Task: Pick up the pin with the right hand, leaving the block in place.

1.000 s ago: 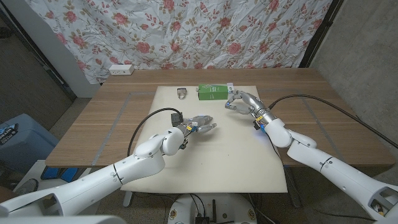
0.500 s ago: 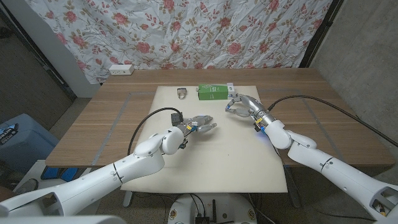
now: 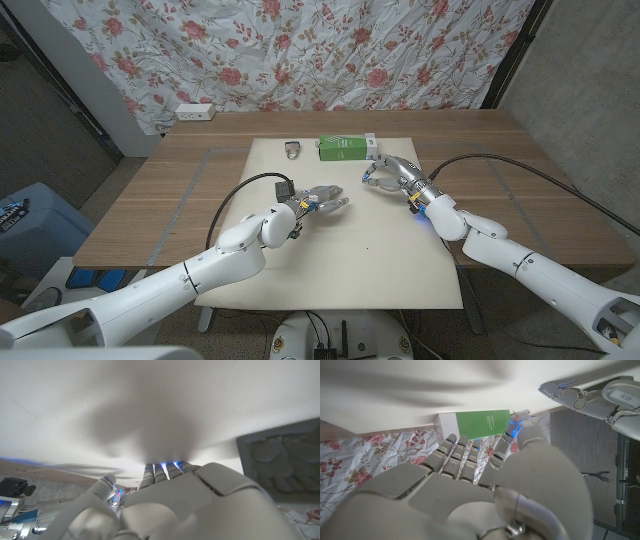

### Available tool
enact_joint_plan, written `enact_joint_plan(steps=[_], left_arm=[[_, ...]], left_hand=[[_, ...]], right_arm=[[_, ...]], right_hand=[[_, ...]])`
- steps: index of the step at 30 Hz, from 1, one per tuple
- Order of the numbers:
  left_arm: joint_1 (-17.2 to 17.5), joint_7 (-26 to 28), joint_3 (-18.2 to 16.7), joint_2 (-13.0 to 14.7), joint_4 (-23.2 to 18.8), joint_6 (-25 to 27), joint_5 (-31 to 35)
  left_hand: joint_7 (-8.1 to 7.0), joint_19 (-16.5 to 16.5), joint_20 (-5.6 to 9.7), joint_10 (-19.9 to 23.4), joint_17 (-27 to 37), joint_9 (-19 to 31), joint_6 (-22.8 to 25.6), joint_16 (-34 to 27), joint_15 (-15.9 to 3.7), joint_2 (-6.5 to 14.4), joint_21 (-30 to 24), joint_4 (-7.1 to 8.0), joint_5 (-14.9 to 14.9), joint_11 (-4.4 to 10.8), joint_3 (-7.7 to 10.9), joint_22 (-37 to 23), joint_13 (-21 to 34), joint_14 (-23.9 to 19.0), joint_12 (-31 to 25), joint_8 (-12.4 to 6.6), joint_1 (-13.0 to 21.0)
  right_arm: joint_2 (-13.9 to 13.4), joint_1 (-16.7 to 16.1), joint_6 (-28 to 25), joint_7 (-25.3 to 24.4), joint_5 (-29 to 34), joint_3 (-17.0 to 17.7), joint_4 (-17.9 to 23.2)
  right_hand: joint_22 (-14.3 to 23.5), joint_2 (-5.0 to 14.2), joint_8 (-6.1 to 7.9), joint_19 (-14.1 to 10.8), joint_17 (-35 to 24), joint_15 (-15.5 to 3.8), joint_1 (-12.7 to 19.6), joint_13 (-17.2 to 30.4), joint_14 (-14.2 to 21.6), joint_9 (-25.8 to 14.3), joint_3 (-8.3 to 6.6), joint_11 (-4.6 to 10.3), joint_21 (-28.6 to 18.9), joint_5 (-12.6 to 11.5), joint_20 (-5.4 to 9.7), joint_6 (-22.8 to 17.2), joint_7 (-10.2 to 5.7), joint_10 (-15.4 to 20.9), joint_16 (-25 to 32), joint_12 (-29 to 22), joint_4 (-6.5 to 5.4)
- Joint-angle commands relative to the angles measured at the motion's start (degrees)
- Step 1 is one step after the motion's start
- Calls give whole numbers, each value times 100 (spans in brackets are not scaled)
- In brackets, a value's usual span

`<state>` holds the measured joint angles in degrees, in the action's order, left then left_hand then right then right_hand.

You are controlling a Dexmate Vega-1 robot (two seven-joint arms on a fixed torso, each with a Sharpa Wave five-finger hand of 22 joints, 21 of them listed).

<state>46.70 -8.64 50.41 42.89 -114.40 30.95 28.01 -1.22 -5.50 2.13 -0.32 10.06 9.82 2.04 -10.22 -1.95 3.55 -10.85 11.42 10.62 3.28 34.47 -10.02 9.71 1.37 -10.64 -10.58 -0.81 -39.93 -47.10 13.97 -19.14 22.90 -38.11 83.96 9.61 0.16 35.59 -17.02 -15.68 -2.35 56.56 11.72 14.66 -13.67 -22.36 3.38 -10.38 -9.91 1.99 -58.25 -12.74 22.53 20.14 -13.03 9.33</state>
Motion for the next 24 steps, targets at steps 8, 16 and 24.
enact_joint_plan(steps=[8, 16, 24], left_arm=[[19, -8, 8, 1, -8, -14, -15], [41, -14, 3, 10, -35, 31, -15], [34, -20, 2, 25, -4, -61, -55]], left_hand=[[-71, 34, 415, -9, 20, 21, 22, -34, -111, 724, -50, -4, 62, 54, -23, -6, 14, 22, -8, 17, -11], [-70, 36, 417, -6, 19, 22, 22, -34, -105, 725, -50, -5, 64, 62, -30, -5, 15, 22, -10, 17, -10], [-72, 39, 412, -1, 18, 22, 23, -31, -109, 726, -51, -6, 67, 68, -37, -4, 15, 28, -11, 17, -8]], right_arm=[[21, 59, -172, -12, 128, -148, -148], [17, 68, -239, -24, 149, -192, -159], [1, 88, -292, -14, 189, -245, -185]], right_hand=[[-7, 38, 5, 18, 15, -189, 28, -9, 28, -22, 22, -11, -9, -24, 18, -83, -9, 56, -48, 27, -1], [-7, 42, -2, 26, 34, -200, 26, -13, 10, -18, 29, -20, -11, -23, 25, -91, -8, 64, -68, 31, -5], [-8, 51, -11, 32, 55, -233, 27, -17, -28, -13, 34, -8, -14, -24, 50, -100, -8, 63, -97, 40, -8]])
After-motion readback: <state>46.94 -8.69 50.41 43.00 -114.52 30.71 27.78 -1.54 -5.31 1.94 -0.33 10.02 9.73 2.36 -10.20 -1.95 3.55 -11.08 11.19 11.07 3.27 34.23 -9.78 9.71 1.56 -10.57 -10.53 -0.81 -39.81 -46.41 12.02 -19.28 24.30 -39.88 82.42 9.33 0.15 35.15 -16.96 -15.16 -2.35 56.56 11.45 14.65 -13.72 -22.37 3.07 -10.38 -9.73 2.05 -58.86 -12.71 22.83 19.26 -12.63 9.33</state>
